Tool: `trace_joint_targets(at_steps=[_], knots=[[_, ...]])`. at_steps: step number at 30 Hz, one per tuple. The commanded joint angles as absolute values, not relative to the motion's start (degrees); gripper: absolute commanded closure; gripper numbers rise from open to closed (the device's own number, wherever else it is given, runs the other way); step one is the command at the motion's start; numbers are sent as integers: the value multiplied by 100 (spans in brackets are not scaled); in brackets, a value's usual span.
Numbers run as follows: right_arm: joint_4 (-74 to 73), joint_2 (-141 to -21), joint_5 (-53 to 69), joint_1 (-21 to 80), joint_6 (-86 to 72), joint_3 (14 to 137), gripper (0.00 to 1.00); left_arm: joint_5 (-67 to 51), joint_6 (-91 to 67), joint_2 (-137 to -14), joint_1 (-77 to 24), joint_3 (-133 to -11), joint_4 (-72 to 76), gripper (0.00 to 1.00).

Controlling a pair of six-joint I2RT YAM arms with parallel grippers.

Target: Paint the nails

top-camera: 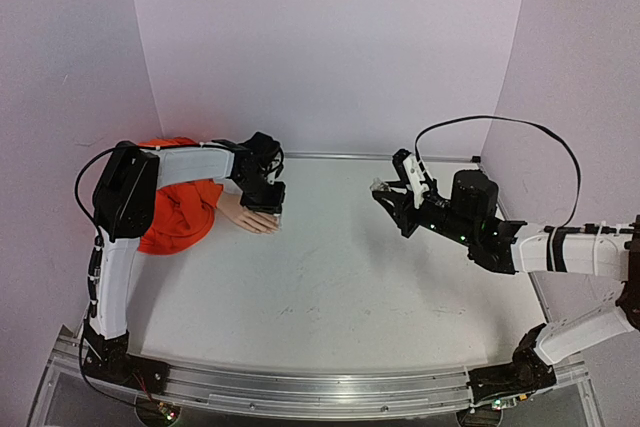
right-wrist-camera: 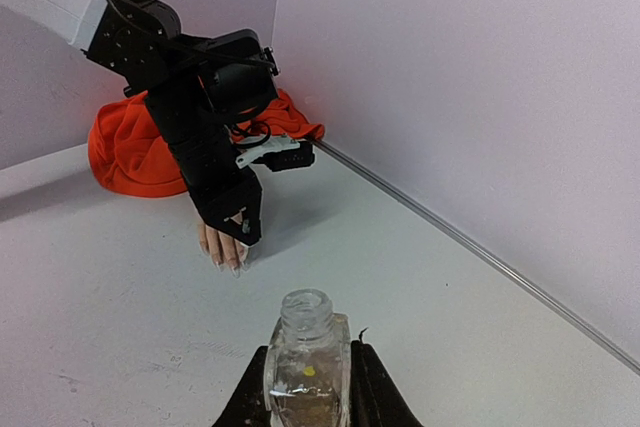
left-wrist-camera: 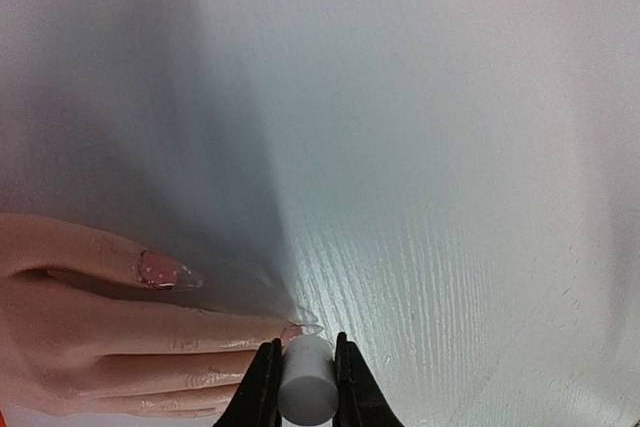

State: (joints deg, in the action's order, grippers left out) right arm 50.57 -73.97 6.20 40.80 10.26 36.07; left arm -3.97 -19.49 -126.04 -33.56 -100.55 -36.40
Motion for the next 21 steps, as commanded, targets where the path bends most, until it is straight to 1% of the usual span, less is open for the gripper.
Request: trace_joint_targets(at_steps=[1, 5, 12, 17, 21], knots=[[5387, -7357, 666, 4061, 984, 3770, 100, -550, -1969, -12672, -3362, -10320, -3516, 100], [5379, -7356, 675, 4062, 984, 3763, 100, -637, -1951, -12577, -3409, -10293, -3503, 100], [5379, -7356, 698, 4064, 967, 3769, 100, -213, -1947, -12191, -3402, -9993, -3462, 100], [5378, -7335, 688, 4066, 967, 3764, 100, 104, -1927, -12194, -3342, -9927, -3463, 100], [5370, -7330, 686, 4066, 967, 3762, 100, 61, -1899, -12258, -3318, -10004, -3463, 100]])
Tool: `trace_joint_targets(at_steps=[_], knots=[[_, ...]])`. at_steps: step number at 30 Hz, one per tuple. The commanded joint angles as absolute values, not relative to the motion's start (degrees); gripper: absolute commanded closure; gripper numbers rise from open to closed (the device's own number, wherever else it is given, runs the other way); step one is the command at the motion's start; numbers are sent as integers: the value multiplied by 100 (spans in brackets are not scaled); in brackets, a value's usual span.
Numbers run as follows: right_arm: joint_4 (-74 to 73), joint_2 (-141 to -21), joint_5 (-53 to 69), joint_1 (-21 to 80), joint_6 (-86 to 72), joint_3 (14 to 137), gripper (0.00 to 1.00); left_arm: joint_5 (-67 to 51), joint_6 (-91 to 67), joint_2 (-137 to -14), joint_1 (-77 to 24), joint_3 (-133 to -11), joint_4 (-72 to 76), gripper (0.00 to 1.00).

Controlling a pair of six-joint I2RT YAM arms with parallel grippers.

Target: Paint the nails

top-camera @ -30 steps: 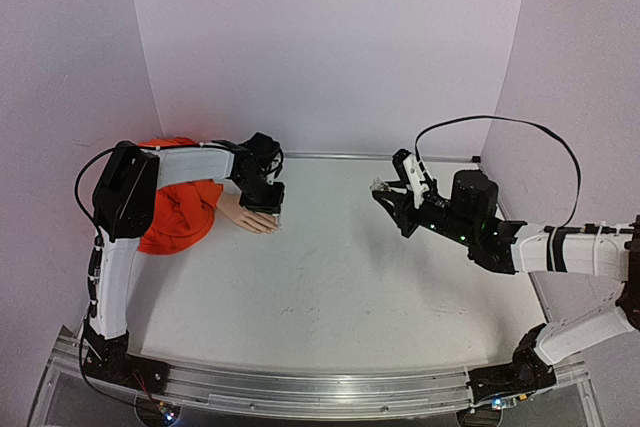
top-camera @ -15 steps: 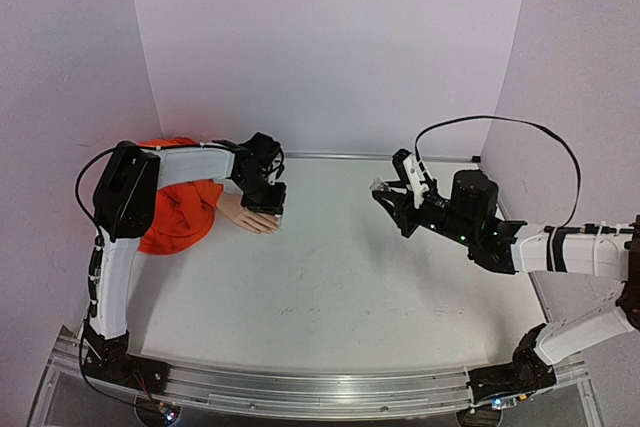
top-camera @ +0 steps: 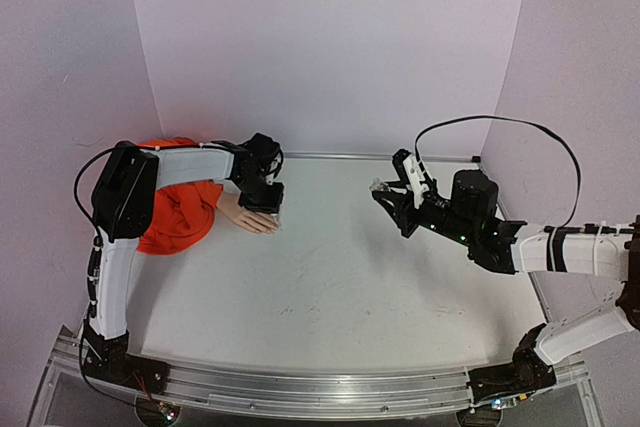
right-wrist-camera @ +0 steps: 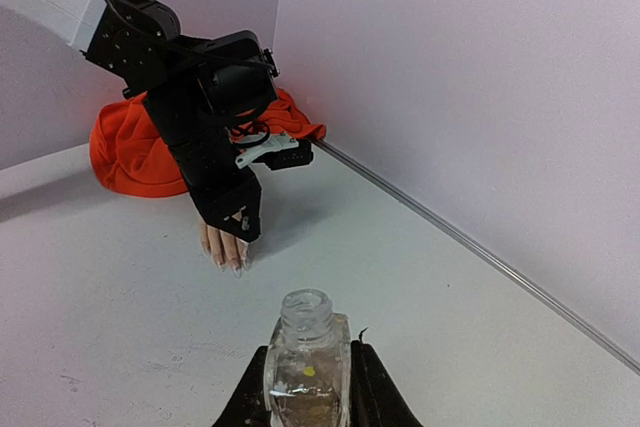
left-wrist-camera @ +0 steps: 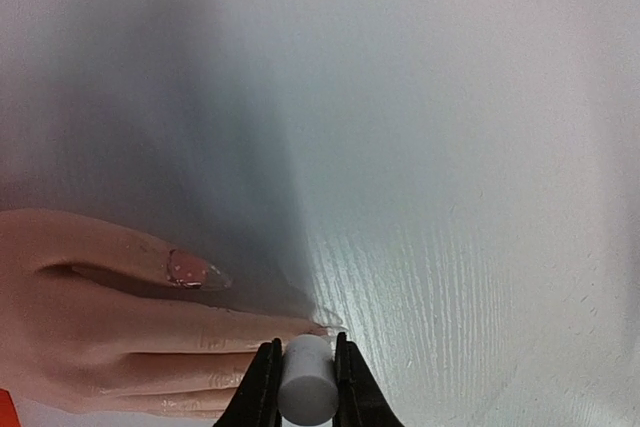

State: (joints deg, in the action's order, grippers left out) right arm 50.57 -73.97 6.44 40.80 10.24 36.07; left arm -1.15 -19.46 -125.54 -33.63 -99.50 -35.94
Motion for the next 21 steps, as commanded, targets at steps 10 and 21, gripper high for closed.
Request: trace_joint_targets(at_steps=[10, 21], knots=[[5379, -7363, 678, 4067, 967, 3770, 100, -137, -1896, -12357, -3322, -10066, -3465, 100], [5374, -7375, 711, 4062, 958, 3780, 100, -439, -1967, -12371, -3365, -9934, -3415, 100]])
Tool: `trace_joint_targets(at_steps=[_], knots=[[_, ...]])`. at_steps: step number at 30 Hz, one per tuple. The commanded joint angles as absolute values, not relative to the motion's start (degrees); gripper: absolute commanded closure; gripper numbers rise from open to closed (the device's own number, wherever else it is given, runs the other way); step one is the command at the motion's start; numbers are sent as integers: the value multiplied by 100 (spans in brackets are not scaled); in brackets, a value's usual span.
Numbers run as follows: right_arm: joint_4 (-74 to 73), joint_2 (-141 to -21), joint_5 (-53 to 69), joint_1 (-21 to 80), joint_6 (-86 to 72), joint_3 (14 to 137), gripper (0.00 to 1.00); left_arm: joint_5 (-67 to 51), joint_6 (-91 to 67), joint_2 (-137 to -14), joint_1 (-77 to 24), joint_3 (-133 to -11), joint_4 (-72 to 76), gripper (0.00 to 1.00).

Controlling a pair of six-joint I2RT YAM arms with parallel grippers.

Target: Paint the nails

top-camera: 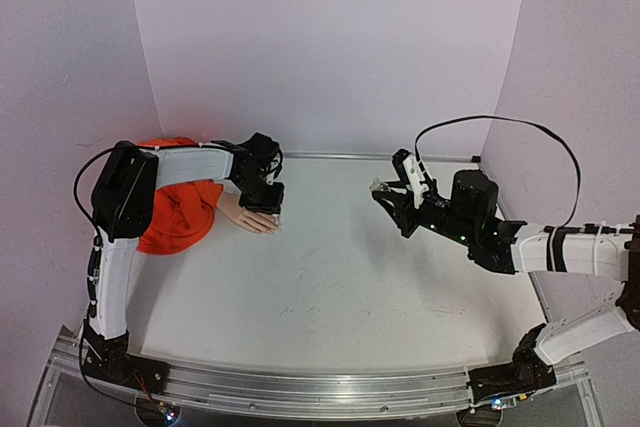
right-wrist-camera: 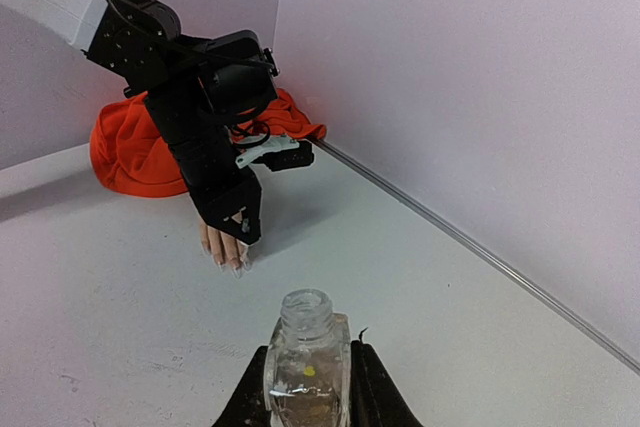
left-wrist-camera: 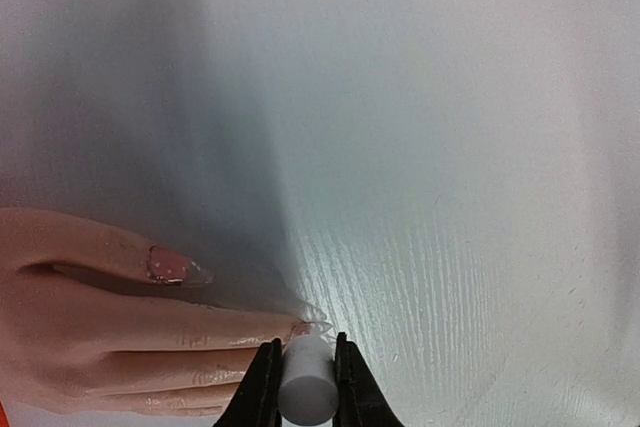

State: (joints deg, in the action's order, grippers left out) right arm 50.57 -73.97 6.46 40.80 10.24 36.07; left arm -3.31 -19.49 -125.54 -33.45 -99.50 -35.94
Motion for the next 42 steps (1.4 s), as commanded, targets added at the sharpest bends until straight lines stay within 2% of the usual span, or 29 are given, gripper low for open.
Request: trace_joint_targets(at_steps=[1, 22, 32, 42], knots=[[5376, -7366, 705, 4064, 958, 3775, 100, -439, -1968, -12387, -3366, -9942, -3411, 100], [5379, -7365, 688, 4065, 967, 3771, 100, -786, -1929, -12589, -3401, -10239, -3395, 100], [5370, -7331, 720, 4074, 949, 3771, 100, -501, -1918, -12083, -3419, -9934, -3322, 100], [5370, -7277, 698, 4069, 958, 3753, 100, -149, -1877, -12287, -3341, -10016, -3365, 100]])
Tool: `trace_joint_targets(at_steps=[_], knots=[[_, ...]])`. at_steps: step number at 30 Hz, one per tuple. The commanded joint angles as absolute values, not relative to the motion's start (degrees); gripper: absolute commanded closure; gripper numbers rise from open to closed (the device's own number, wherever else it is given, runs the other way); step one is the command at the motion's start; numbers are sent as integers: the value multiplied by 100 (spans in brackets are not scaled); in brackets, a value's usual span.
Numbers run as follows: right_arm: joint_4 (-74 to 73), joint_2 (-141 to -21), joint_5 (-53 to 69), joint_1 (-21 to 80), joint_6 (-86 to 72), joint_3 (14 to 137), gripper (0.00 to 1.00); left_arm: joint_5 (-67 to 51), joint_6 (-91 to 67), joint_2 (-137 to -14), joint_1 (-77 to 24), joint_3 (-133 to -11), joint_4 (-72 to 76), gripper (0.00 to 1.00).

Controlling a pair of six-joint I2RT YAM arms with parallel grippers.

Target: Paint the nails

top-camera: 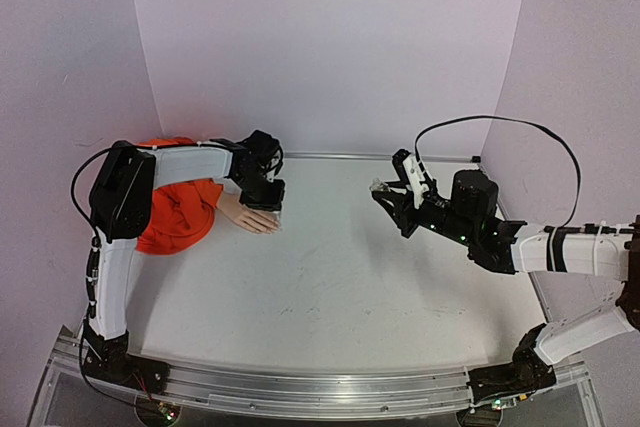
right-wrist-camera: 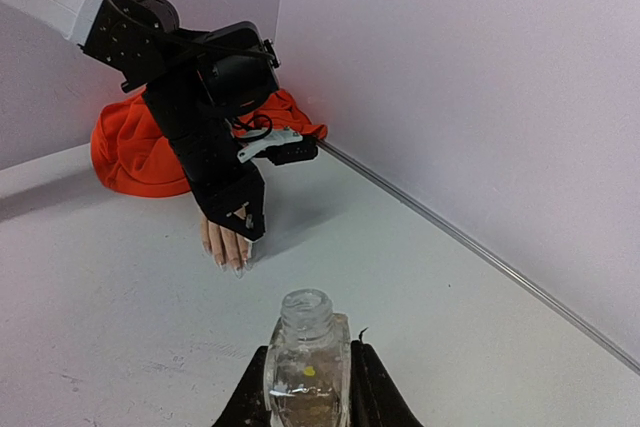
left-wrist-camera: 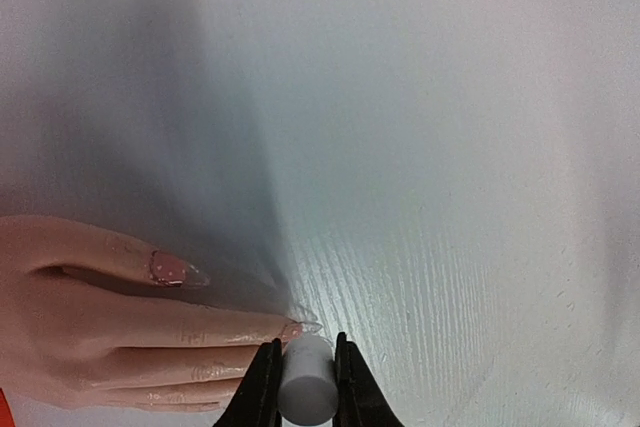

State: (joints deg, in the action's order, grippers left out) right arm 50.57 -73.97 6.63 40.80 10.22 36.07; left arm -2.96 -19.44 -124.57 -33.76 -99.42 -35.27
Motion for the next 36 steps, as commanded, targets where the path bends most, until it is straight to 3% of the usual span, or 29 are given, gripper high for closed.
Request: trace_joint_targets(at_steps=[1, 36], knots=[[5370, -7285, 697, 4064, 958, 3754, 100, -148, -1865, -12313, -3340, -10037, -3379, 100], [5370, -7340, 717, 4063, 949, 3771, 100, -515, -1898, -12342, -3502, -10125, -3430, 100]])
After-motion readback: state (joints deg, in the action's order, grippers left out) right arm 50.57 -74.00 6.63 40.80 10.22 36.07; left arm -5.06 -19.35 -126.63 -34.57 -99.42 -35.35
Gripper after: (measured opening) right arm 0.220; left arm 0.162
